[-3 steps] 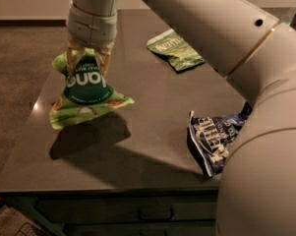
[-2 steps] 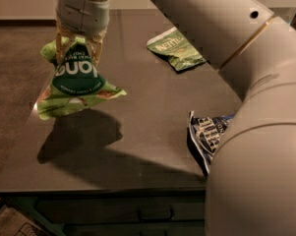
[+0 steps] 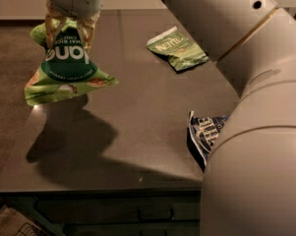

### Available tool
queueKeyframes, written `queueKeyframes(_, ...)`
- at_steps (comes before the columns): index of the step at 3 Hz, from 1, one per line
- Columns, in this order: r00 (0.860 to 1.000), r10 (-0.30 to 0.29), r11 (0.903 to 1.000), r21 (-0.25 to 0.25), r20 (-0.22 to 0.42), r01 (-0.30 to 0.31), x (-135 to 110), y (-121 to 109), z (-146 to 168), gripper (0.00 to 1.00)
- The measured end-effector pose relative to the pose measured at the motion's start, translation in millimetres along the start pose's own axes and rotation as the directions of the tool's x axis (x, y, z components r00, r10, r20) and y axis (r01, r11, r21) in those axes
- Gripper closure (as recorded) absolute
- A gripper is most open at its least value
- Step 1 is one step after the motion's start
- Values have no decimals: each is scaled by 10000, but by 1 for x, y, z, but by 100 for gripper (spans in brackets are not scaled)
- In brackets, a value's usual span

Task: Pick green rice chip bag

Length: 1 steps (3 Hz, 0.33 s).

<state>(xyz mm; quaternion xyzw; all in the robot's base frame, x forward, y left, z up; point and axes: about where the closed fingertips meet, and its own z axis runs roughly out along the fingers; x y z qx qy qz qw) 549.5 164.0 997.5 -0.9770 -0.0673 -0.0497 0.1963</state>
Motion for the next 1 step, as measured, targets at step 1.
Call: queueKeyframes(1,10000,0,10000,1,-1,0,0,0,0,100)
